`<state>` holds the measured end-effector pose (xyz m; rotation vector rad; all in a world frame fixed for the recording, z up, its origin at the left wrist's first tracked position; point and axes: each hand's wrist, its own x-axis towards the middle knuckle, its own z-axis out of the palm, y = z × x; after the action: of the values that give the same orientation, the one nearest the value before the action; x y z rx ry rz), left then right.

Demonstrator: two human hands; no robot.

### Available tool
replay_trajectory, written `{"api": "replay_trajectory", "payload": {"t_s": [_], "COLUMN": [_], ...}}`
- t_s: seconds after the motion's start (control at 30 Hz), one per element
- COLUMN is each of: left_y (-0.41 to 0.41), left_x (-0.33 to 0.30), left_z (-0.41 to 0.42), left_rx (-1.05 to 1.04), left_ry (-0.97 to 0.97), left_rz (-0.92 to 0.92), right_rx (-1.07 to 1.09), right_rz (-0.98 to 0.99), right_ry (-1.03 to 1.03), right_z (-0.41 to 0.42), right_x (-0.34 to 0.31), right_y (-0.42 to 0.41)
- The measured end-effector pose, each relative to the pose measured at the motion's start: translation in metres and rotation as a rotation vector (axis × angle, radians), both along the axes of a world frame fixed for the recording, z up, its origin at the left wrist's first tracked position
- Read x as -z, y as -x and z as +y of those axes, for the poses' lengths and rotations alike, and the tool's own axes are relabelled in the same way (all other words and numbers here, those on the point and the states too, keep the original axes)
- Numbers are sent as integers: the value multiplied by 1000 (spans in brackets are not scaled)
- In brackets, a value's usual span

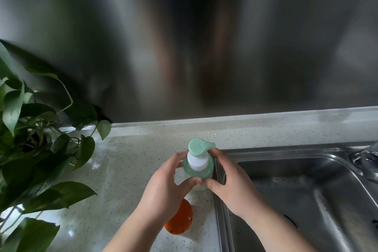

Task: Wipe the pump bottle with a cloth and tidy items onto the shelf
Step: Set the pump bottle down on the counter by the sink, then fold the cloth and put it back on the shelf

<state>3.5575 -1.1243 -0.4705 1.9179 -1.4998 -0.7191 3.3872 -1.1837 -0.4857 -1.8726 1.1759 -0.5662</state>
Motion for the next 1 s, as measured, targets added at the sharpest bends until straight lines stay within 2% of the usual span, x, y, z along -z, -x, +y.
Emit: {"api": "replay_trajectory", "payload": {"t_s": [0.33,0.43,0.6,0.7,0.9,1.0], "left_y": [-9,-19,-15,0,42,55], "left_x": [-12,-16,-19,-15,-1,5], "left_z": [12,36,97,139,221,248], "left_rx": [40,5,13,29,130,169], "left_ry": [-51,-53,-67,-62,-264,-379], "left_rz": [44,43,-21,-27,-43,-105], "right_rx": [54,117,107,2,-234,-386], "right_rz": [-5,-10,115,178,271,428], "right_ry": [-94,-88,-67,-83,-154,-143], "right_z": [14,33,96,142,218,245], "right_x": [-10,-13,-15,-14,-14,-16], "right_y": [10,28,51,58,66,67]}}
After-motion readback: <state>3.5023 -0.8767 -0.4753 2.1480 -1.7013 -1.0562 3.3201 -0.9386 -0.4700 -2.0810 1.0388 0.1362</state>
